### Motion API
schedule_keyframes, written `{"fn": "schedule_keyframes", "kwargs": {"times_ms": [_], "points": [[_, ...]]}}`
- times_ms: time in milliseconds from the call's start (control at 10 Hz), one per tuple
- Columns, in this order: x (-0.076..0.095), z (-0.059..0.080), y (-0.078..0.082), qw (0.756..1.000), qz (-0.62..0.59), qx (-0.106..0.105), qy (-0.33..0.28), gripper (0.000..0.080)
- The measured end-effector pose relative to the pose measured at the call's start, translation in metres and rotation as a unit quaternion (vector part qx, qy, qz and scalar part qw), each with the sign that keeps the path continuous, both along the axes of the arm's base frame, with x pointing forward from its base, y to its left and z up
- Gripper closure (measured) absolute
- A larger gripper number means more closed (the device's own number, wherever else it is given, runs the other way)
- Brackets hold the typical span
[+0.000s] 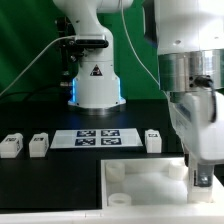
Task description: Assemble one leg
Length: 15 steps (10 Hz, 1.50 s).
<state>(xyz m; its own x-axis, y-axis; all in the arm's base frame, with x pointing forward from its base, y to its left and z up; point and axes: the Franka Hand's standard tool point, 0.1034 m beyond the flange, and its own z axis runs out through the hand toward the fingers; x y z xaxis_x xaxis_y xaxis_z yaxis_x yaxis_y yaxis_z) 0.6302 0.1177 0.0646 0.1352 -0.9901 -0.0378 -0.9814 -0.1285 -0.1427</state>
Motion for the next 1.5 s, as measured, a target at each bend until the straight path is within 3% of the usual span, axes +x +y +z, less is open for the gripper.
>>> {"fn": "schedule_keyframes", "kwargs": {"times_ms": [100, 300, 500, 700, 900, 1000, 1200, 1300, 1500], "points": [[-0.0008, -0.0006, 0.0032, 0.997, 0.081, -0.016, -0.003, 0.0158], [-0.0006, -0.0009, 0.0010, 0.987, 0.156, -0.027, -0.007, 0.0151], [-0.0003, -0.0009, -0.0007, 0.960, 0.276, -0.046, -0.012, 0.0151], [0.0006, -0.0001, -0.0021, 0.884, 0.459, -0.083, -0.011, 0.0151], [0.0000, -0.0043, -0.0013, 0.837, 0.537, -0.100, -0.012, 0.0151], [0.0001, -0.0043, -0.0017, 0.838, 0.536, -0.100, -0.012, 0.0151], [0.0000, -0.0044, -0.0018, 0.839, 0.535, -0.099, -0.011, 0.0417], [0.0000, -0.0045, -0.0023, 0.839, 0.534, -0.100, -0.011, 0.0511], [0.0000, -0.0047, -0.0037, 0.847, 0.522, -0.098, -0.010, 0.0511]]}}
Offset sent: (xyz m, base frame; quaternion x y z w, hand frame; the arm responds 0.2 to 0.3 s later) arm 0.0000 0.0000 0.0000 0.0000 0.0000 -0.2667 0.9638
